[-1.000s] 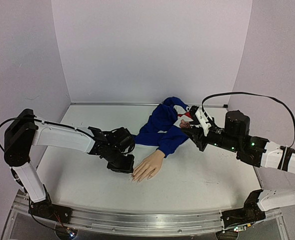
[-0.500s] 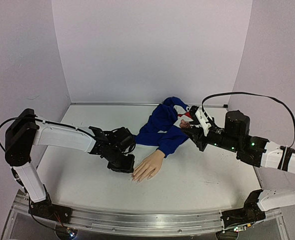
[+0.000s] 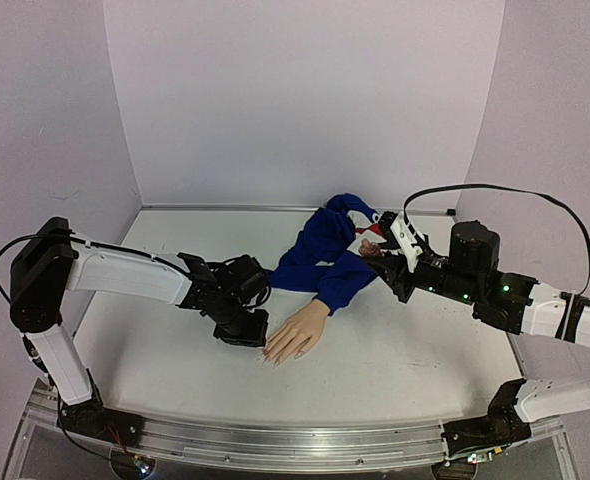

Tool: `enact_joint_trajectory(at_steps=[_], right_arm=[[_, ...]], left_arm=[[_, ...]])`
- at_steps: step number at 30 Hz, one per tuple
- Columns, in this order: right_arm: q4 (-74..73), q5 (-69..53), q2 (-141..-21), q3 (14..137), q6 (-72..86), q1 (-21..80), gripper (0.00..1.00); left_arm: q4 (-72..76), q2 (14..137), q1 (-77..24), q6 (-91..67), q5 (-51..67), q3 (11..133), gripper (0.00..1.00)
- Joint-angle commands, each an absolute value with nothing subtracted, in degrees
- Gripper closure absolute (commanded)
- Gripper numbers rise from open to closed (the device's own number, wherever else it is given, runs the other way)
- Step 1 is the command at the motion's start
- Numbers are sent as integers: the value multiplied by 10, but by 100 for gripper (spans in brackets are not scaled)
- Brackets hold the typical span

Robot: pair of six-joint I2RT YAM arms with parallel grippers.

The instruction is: Paint the nails

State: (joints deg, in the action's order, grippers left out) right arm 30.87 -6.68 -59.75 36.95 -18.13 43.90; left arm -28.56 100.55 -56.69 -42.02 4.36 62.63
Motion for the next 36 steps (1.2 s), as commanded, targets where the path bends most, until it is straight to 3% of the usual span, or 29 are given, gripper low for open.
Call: enact_joint_trajectory(at_steps=[1,36], right_arm=[[346,-75,-595,379,-174,436,100],[346,-75,-598,378,-173,437,100]], left_arm=[[-290,991,-565,-426,35,632,100],[-264,933,-567,-423,6,601,100]])
